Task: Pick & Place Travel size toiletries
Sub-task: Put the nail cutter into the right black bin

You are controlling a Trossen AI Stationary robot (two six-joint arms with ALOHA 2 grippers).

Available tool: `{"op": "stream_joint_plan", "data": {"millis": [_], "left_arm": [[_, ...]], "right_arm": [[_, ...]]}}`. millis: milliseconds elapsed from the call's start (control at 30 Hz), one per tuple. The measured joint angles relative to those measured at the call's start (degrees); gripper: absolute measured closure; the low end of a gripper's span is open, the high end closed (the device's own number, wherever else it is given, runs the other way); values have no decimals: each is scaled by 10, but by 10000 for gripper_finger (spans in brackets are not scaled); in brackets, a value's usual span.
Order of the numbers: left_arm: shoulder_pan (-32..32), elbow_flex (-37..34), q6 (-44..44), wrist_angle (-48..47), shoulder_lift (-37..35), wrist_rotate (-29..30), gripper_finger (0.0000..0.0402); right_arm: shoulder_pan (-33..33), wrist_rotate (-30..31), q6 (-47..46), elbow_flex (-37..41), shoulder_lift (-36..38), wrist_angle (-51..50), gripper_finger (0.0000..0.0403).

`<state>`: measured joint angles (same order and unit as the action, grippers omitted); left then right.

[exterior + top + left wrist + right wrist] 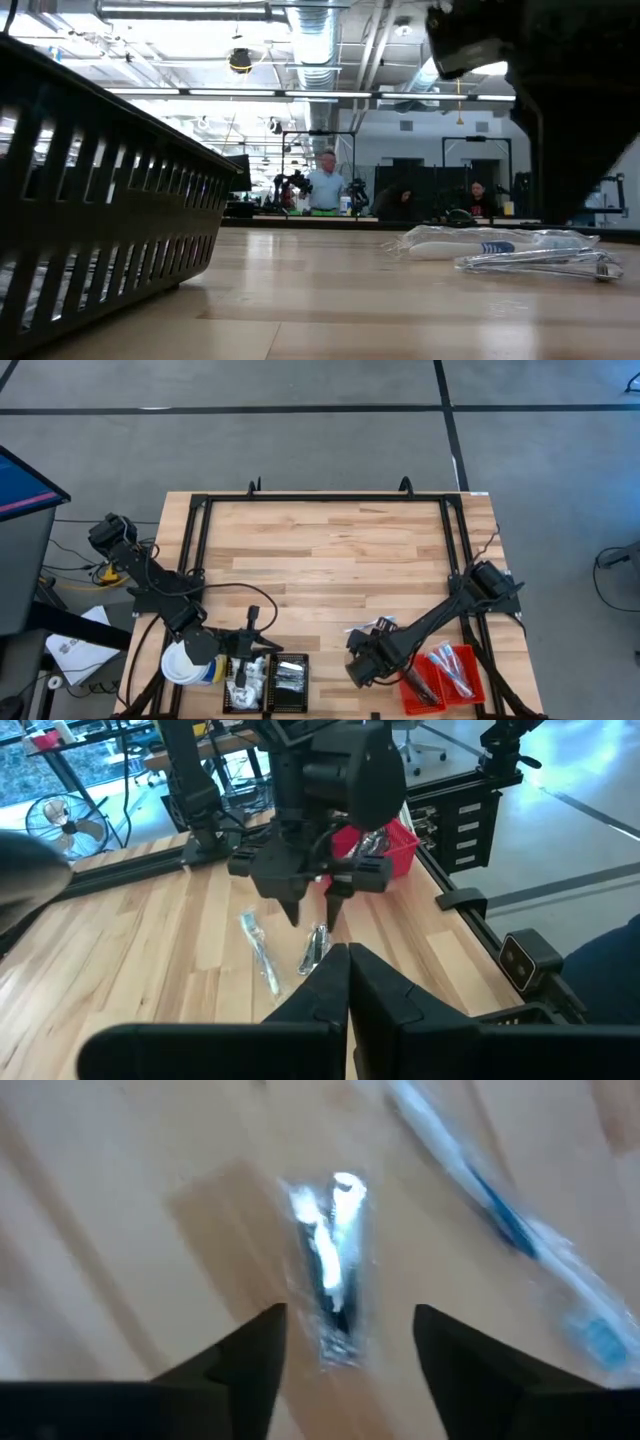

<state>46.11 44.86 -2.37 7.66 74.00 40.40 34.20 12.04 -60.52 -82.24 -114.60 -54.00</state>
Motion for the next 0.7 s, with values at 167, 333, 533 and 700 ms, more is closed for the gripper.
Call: {"op": "stream_joint_plan", "data": {"millis": [167, 333, 533, 700], "left_arm": [[0, 0, 0, 1, 0, 0, 402], [0, 0, 0, 1, 0, -2, 402], [0, 0, 0, 2, 0, -12, 402], [0, 0, 0, 2, 0, -12, 402]], "right_arm": [[0, -1, -10, 0, -9, -6, 142], [0, -1, -19, 0, -10, -11, 126], [-5, 0, -13, 0, -10, -24, 124], [-11, 1, -10, 0, -10, -21, 124]]}}
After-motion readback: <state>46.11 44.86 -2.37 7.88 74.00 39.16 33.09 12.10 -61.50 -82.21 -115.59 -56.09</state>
